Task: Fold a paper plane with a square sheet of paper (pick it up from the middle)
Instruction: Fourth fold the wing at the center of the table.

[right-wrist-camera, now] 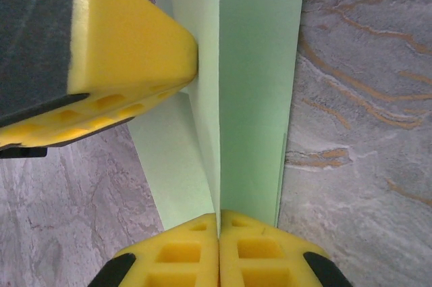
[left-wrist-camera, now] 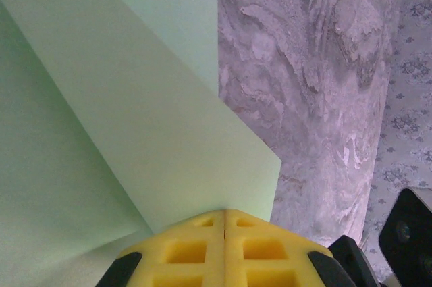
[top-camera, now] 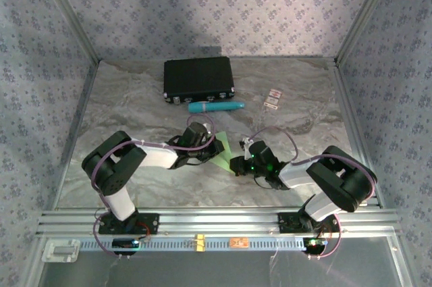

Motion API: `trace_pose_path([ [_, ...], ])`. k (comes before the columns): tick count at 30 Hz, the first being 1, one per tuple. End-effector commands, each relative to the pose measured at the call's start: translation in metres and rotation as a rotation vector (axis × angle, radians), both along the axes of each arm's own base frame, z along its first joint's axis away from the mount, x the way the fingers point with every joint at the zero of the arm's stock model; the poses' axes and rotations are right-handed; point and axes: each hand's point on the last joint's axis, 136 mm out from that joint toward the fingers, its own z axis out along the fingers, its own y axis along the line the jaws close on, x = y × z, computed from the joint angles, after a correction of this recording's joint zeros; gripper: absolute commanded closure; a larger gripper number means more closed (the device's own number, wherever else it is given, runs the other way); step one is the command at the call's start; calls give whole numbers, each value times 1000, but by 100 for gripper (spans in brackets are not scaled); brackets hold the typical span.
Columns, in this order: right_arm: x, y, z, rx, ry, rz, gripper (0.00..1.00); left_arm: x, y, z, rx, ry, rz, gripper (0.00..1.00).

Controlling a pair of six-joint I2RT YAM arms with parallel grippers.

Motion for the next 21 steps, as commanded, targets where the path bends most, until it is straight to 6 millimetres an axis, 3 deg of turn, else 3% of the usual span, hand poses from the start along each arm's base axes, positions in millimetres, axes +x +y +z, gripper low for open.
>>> trace_pose_path([
  [1,-20,-16,-35,-96,145,-7,93,3,-9,21,-28,-56,-19,94],
  [21,-21,-17,-40,-102,225,-24,92,15,-14,-1,17,-34,6,95],
])
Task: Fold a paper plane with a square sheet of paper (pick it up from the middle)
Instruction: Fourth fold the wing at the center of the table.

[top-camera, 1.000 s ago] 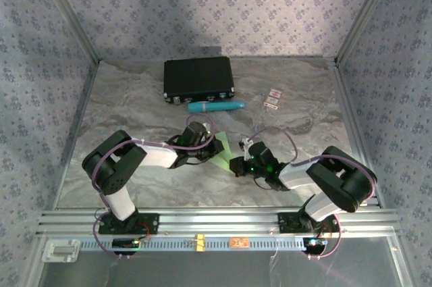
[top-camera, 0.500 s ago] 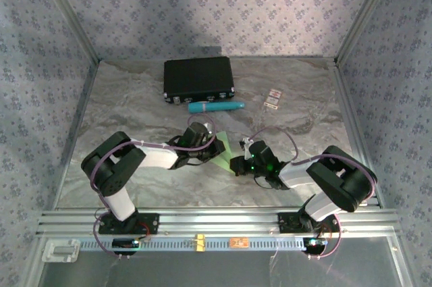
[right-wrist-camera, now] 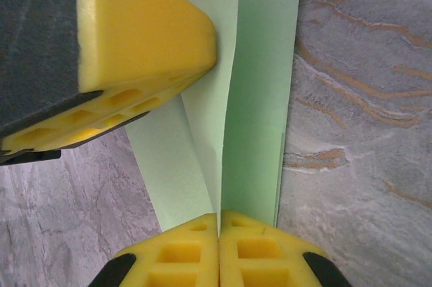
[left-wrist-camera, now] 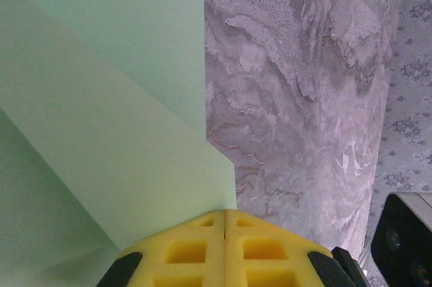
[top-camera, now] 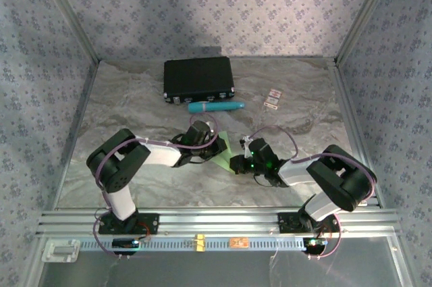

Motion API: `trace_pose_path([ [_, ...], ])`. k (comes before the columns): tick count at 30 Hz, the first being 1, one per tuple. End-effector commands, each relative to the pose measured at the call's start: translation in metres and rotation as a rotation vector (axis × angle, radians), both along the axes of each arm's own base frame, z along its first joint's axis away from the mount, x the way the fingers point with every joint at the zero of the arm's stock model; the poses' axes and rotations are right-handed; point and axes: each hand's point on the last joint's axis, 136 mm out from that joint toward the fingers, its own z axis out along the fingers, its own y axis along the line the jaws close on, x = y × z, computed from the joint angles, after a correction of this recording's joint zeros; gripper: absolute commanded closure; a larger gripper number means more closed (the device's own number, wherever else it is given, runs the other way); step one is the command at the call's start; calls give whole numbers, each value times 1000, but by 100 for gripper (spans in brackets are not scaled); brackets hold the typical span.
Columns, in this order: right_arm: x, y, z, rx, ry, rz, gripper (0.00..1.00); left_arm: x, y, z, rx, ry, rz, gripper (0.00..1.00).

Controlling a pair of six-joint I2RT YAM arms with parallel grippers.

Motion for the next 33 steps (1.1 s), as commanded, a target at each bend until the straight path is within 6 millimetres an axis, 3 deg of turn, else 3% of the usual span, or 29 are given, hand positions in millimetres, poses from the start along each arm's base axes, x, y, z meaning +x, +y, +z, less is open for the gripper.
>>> trace_pose_path([
  [1,-23,-18,-39,-118,157,-4,92,6,-5,2,8,-20,1,95],
  [33,-26,-19,-42,-143,186,5,91,7,-9,-15,18,3,-35,94],
])
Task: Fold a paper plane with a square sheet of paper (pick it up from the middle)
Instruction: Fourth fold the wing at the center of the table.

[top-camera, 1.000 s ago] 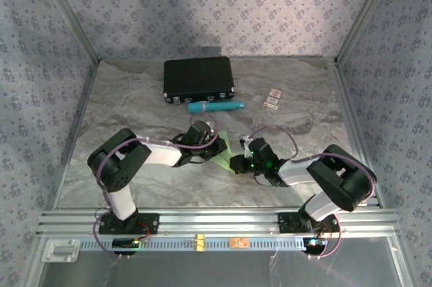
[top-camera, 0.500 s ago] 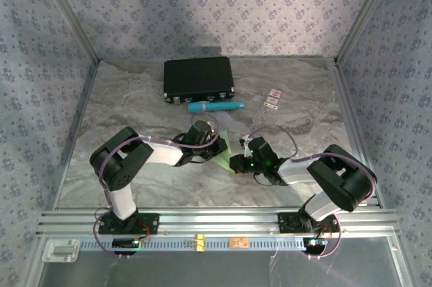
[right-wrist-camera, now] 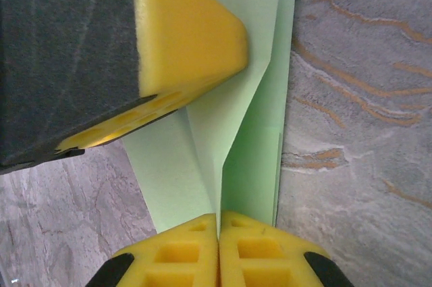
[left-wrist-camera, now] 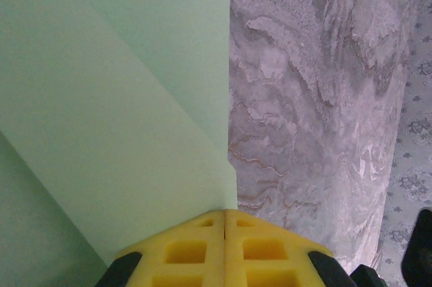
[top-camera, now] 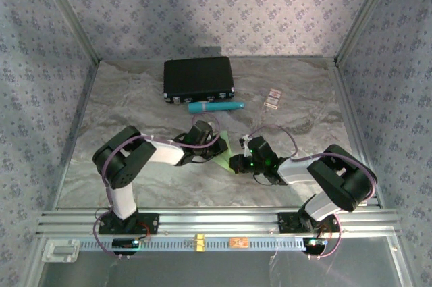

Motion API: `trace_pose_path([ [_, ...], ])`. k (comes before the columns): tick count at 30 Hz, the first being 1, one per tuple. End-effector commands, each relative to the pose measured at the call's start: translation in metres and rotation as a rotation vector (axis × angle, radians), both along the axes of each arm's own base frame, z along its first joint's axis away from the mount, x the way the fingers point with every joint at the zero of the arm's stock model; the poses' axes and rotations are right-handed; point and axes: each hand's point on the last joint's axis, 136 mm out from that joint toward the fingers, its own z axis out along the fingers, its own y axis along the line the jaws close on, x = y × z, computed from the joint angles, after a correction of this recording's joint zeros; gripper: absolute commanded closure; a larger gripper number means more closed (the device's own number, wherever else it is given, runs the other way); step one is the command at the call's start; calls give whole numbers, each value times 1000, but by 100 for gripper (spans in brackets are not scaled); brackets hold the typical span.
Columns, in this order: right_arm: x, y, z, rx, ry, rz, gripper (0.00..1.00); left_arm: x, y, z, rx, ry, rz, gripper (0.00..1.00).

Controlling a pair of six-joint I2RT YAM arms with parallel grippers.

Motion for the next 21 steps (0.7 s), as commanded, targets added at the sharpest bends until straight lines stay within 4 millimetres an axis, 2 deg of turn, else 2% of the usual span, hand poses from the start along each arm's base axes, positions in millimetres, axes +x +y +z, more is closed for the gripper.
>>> trace_pose_path([
  [1,-27,-20,-41,-128,154,5,91,2,-5,-2,-3,-5,-24,94],
  [10,-26,-17,-36,-127,159,10,89,-5,4,-17,32,28,-26,95],
  [21,-29,-6,-4,-76,156,74,84,-7,11,-22,47,34,-24,95],
])
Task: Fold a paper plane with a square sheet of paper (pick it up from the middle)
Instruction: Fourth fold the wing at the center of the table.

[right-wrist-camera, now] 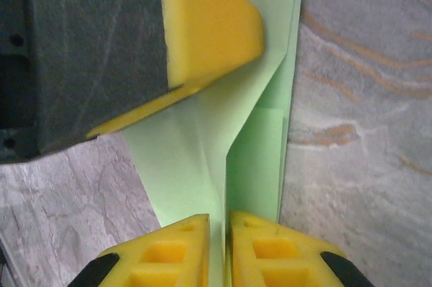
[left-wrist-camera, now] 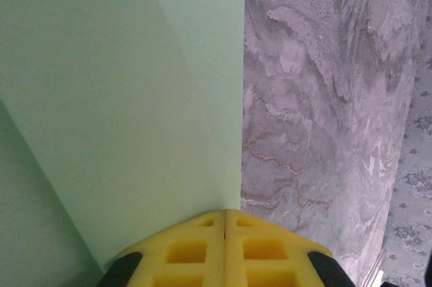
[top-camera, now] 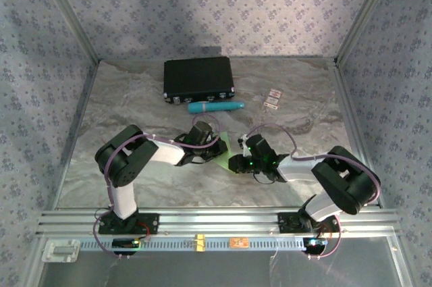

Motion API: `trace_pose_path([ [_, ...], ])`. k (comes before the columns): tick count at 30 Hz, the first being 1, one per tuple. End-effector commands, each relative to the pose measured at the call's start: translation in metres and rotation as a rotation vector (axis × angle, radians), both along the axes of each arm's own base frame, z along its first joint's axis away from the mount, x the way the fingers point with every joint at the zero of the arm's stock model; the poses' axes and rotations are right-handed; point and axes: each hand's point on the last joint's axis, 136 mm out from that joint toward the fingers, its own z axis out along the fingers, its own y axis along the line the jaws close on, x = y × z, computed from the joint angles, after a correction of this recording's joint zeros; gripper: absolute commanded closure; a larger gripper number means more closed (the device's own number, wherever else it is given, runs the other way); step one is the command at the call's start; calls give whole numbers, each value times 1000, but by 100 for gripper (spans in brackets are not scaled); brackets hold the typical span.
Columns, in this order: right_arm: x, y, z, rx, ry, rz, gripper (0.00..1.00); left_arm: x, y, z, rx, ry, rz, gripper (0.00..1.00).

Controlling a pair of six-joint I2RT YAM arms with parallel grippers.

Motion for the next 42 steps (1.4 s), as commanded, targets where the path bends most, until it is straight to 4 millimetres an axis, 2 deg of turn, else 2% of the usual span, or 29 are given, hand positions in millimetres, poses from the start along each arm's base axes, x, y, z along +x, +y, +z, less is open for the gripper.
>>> trace_pose_path([
  [1,-20,-5,-5,-38,81,51,84,-6,9,-15,40,18,-12,95],
  [7,-27,-9,-5,-39,94,61,86,-6,9,-15,36,20,-11,95],
  [18,-43,-21,-21,-67,145,74,89,-6,9,-16,35,24,-9,95],
  [26,-43,-19,-8,-18,144,82,87,-6,8,-17,33,26,-10,95],
  [30,-47,-20,-9,-17,163,101,87,-7,8,-18,32,30,-10,95],
  [39,-61,-27,-24,-59,214,147,91,-6,7,-19,23,35,-4,95],
  [42,-63,-31,-26,-89,219,151,89,-7,8,-19,22,36,-3,95],
])
